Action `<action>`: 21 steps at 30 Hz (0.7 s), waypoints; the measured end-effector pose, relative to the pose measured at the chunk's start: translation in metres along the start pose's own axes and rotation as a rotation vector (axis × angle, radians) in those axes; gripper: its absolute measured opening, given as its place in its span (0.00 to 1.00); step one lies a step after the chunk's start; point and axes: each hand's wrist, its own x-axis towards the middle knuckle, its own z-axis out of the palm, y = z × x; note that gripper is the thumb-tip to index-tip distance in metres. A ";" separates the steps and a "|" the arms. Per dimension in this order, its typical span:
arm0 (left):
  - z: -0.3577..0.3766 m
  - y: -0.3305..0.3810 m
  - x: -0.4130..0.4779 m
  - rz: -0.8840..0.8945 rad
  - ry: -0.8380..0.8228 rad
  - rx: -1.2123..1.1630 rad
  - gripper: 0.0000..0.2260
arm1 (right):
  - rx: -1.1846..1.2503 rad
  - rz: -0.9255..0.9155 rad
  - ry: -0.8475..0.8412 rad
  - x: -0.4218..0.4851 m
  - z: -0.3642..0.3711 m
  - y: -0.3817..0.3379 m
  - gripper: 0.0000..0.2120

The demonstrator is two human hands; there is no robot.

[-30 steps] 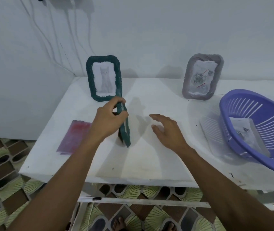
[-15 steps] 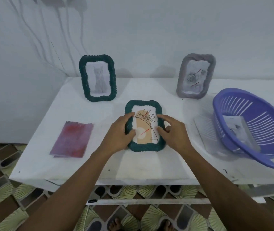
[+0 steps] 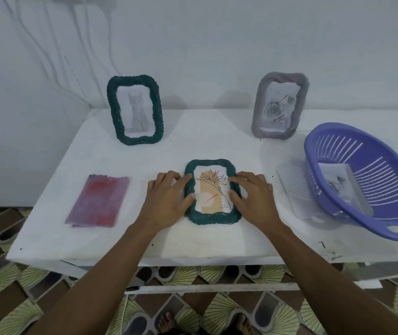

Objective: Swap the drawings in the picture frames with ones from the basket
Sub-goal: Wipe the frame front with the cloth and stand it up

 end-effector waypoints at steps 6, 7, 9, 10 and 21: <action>-0.032 -0.067 -0.021 -0.163 0.133 0.117 0.23 | 0.010 -0.024 0.029 0.000 0.001 0.004 0.14; -0.035 -0.078 -0.025 -0.194 0.124 0.179 0.25 | 0.013 -0.020 0.029 0.001 0.001 0.003 0.14; -0.039 -0.094 -0.033 -0.255 0.083 0.298 0.25 | 0.016 -0.015 0.030 0.001 0.002 0.003 0.14; -0.039 -0.100 -0.038 -0.281 0.068 0.327 0.23 | 0.017 -0.014 0.030 0.001 0.002 0.003 0.14; -0.027 -0.099 -0.049 -0.049 0.194 -0.058 0.19 | -0.003 -0.013 0.036 0.001 0.008 0.002 0.14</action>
